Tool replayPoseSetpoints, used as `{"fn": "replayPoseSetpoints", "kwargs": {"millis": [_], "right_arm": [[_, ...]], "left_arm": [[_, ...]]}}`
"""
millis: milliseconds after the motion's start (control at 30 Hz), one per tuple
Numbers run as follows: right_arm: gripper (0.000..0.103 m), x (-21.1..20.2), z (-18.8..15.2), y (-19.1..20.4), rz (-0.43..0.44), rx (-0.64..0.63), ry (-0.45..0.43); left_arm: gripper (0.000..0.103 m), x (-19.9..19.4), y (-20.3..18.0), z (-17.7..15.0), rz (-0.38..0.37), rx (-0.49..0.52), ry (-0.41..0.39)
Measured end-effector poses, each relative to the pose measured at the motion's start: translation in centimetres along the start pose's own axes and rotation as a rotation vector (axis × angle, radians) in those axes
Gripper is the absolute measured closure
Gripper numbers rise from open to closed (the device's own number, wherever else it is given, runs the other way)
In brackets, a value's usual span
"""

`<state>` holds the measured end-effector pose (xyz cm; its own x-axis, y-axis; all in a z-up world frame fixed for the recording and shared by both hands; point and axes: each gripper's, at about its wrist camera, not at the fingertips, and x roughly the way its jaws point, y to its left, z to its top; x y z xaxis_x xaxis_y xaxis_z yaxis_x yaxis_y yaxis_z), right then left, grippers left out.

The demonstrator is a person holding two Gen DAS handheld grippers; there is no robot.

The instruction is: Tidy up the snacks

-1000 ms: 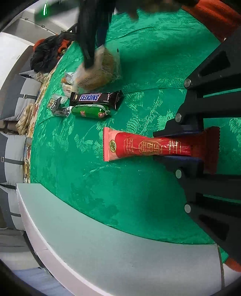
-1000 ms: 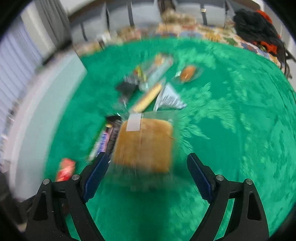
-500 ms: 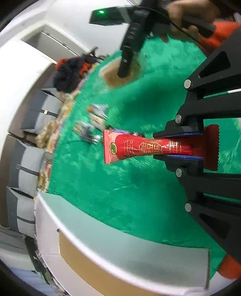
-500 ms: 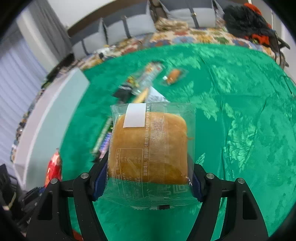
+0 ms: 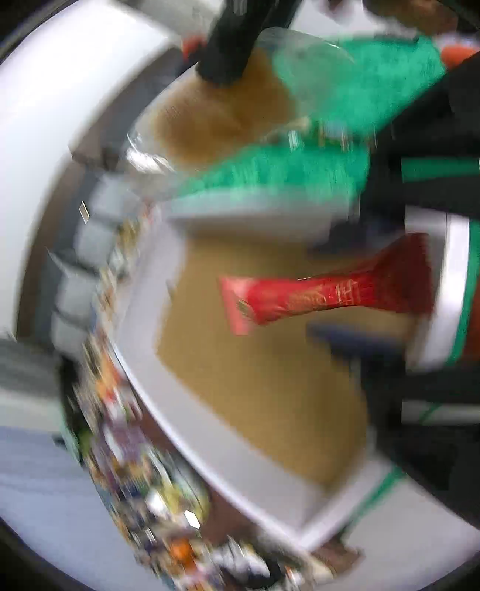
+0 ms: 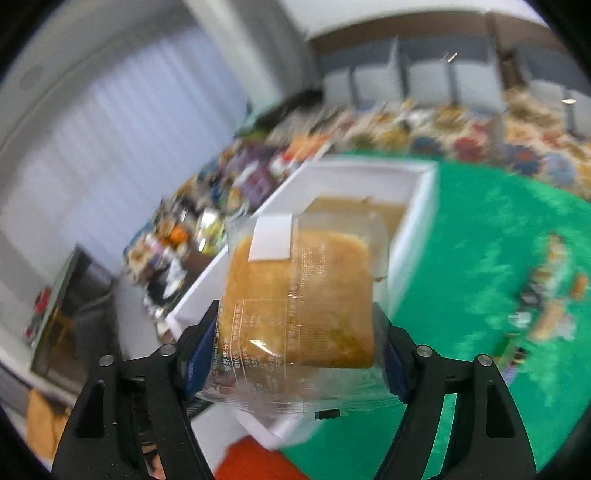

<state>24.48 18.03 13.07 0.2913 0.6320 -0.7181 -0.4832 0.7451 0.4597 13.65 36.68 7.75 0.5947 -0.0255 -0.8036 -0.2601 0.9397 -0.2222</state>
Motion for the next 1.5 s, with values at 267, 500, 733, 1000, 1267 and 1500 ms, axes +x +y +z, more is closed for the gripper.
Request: {"fn": "replayPoseSetpoints", "kwargs": {"millis": [267, 500, 733, 1000, 1267, 1500], "right_arm": [[0.021, 2.1, 0.5, -0.2, -0.003, 0.022, 0.023], [0.021, -1.7, -7.4, -10.5, -0.349, 0.018, -0.031], [0.021, -9.6, -19.1, -24.2, -0.693, 0.107, -0.042], [0.021, -15.4, -24.8, -33.4, -0.864, 0.209, -0.048], [0.016, -16.8, -24.7, -38.1, -0.814, 0.309, -0.104], [0.011, -17.0, -25.0, -38.7, -0.808, 0.333, -0.107]], "left_arm": [[0.023, -0.7, 4.1, -1.1, 0.093, -0.033, -0.058], [0.022, 0.3, -3.7, -0.9, 0.012, 0.102, -0.139], [0.022, 5.6, -12.1, -2.4, 0.115, 0.358, -0.058], [0.022, 7.1, -14.4, -4.7, 0.246, 0.484, -0.003], [0.022, 6.4, -15.5, -7.2, 0.230, 0.487, 0.009], [0.011, -0.1, -19.6, -8.2, 0.227, 0.476, -0.275]]}}
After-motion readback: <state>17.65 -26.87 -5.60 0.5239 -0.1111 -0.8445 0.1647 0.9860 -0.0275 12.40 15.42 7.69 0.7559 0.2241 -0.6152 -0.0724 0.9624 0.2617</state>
